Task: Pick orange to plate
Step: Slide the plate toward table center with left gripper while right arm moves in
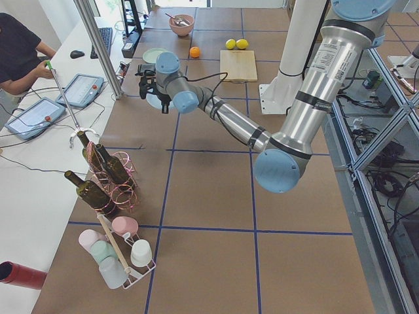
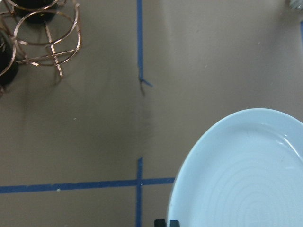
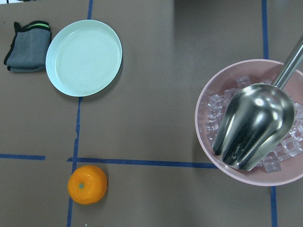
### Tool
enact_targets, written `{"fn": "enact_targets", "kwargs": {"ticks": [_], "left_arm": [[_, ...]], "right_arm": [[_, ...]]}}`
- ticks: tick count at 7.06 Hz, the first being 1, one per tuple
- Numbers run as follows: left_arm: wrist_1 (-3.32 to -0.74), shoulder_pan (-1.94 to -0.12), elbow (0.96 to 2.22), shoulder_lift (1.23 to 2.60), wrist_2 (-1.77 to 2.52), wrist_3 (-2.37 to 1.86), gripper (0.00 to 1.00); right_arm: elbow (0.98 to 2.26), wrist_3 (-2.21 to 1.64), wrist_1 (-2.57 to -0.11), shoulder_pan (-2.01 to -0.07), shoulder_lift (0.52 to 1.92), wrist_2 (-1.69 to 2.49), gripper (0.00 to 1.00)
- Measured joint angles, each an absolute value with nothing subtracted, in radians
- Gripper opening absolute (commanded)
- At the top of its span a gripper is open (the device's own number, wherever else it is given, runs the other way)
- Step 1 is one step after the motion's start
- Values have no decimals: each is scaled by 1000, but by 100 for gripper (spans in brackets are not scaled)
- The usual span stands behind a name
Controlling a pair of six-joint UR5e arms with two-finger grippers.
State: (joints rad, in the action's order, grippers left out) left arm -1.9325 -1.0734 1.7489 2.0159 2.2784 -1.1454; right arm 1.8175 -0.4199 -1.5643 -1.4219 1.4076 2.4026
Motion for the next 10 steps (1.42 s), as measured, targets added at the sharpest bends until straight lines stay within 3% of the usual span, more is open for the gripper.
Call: {"fn": "enact_targets", "kwargs": {"ticks": [3, 7, 8, 9, 10], "left_arm": [[-1925, -781, 1711, 2192, 2034, -1463, 0], [-2023, -572, 1507, 2254, 1789, -1549, 0], [-2041, -567, 1484, 2252, 1778, -1538, 11], [-2048, -567, 1476, 2248, 1773, -1513, 99], [-2049, -569, 1475, 2236, 1772, -1472, 100]], "right_arm": [[1800, -678, -1515, -1226, 1331, 2275, 100], [1747, -771, -1428, -1130, 1314, 2197, 100], [1735, -772, -1422, -1125, 1308, 2193, 100], [1728, -773, -1419, -1123, 1304, 2191, 100], [1725, -773, -1418, -1120, 1304, 2190, 100]]}}
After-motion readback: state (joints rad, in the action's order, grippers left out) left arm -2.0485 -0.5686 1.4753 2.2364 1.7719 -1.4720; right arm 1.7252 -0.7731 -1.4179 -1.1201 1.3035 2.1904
